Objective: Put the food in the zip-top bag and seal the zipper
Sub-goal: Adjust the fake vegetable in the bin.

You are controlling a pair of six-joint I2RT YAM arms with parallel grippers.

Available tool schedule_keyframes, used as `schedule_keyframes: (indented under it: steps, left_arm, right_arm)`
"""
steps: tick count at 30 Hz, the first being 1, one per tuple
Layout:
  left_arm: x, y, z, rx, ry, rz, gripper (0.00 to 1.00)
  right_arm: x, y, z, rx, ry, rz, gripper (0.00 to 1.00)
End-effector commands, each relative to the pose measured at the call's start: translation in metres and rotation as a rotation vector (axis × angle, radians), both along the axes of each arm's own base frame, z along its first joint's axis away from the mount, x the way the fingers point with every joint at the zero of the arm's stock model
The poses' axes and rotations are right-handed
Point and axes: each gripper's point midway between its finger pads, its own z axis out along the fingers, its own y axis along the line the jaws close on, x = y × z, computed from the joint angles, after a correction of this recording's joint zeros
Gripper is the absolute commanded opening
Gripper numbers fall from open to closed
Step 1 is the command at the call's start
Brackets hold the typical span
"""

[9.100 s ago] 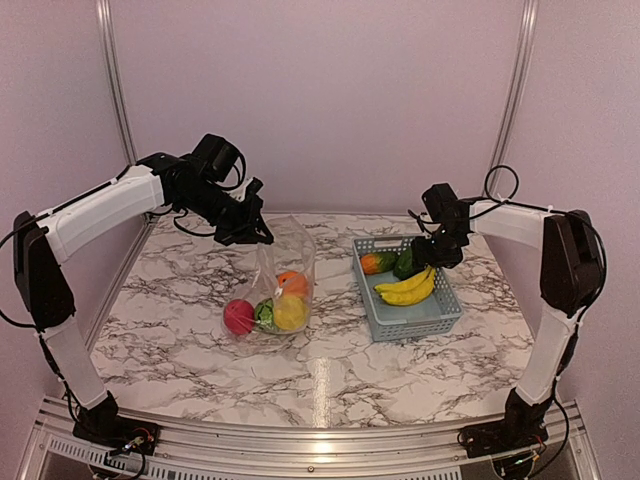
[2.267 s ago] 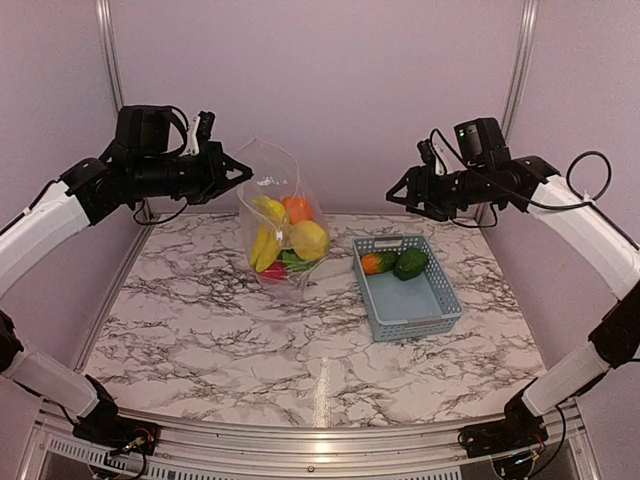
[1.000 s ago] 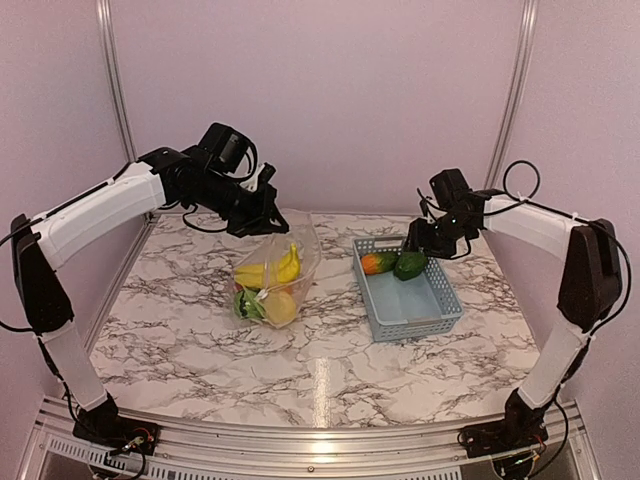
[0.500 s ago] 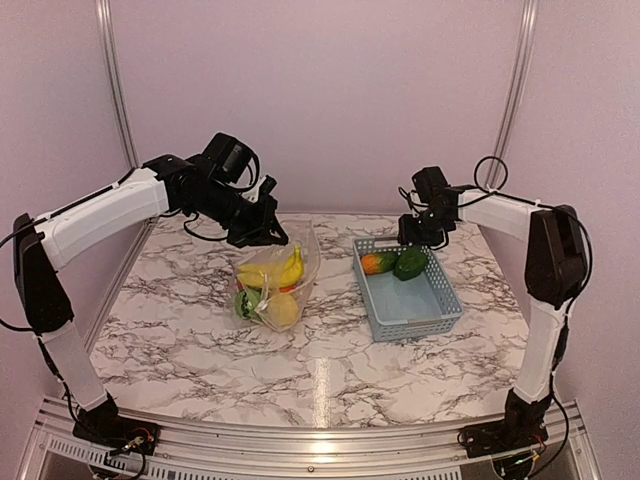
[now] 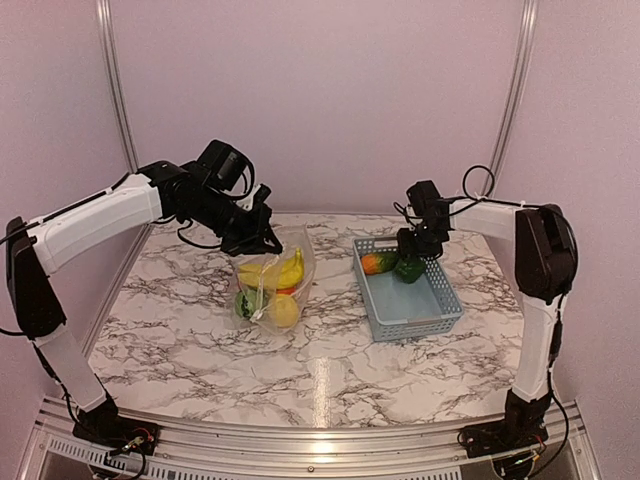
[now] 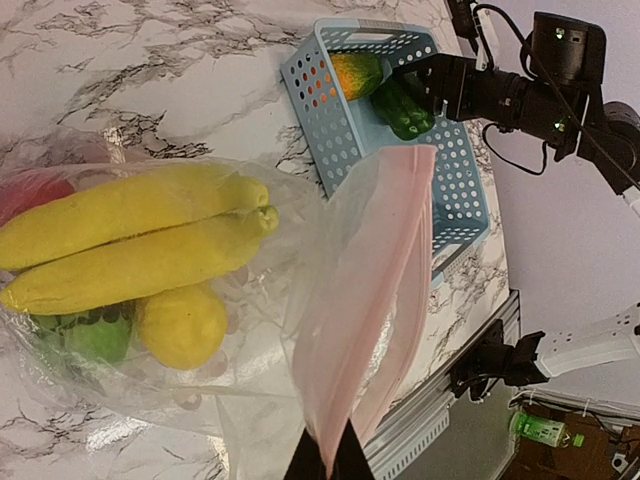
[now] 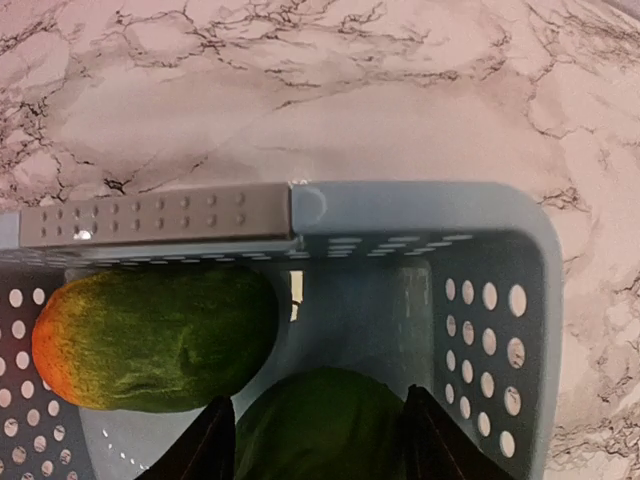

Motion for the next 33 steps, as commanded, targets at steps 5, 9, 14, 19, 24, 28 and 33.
schedule_keyframes:
  steps: [5, 9, 14, 19, 24, 28, 33]
  left_arm:
    - [-0.009, 0.006, 0.000, 0.016, 0.012, 0.015, 0.00]
    - [-0.009, 0.003, -0.001, 0.013, 0.012, 0.009, 0.00]
    - [-0.010, -0.002, -0.006, 0.013, 0.023, 0.000, 0.00]
    - [-0.009, -0.007, -0.006, 0.008, 0.023, -0.009, 0.00]
    - [-0.008, -0.008, -0.006, 0.009, 0.022, -0.011, 0.00]
    - [-0.008, -0.007, -0.008, 0.014, 0.018, -0.014, 0.00]
    - [-0.006, -0.009, -0.010, 0.017, 0.021, -0.019, 0.00]
  right_arm:
    - [-0.067, 0.045, -0.011, 0.038, 0.077, 0.168, 0.53]
    - [-0.100, 0.072, -0.002, -0.007, 0.075, 0.267, 0.52]
    - [-0.110, 0.071, 0.024, 0.010, 0.038, 0.267, 0.58]
    - [-0.120, 0.068, 0.047, 0.034, 0.037, 0.262, 0.65]
    - [-0.136, 0.062, 0.055, 0.041, 0.057, 0.278, 0.69]
    - [-0.156, 0.063, 0.056, 0.039, 0.093, 0.374, 0.75]
    - [-0.170, 0.052, 0.049, -0.025, 0.109, 0.454, 0.98]
